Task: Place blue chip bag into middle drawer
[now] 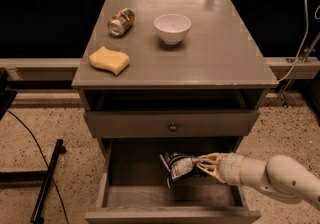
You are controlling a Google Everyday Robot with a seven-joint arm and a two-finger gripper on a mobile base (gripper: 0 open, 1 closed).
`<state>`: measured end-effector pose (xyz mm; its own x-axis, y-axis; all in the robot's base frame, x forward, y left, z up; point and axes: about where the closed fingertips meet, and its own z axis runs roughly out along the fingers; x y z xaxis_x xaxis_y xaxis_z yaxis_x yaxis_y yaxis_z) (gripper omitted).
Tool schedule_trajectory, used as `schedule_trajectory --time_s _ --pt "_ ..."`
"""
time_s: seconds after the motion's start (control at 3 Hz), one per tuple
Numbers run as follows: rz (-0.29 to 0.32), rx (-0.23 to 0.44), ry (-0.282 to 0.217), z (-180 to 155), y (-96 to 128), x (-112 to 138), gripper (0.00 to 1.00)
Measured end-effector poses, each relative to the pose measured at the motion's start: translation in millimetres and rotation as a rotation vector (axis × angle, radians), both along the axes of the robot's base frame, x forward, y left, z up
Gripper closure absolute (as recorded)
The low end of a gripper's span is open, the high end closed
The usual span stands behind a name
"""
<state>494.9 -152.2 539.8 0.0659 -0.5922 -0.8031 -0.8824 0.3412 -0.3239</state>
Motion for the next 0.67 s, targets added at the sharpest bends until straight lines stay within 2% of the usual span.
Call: schedule_trajectory --time_s 0.67 --pt "-0.020 0.031 0.021 -32 -7 -1 0.35"
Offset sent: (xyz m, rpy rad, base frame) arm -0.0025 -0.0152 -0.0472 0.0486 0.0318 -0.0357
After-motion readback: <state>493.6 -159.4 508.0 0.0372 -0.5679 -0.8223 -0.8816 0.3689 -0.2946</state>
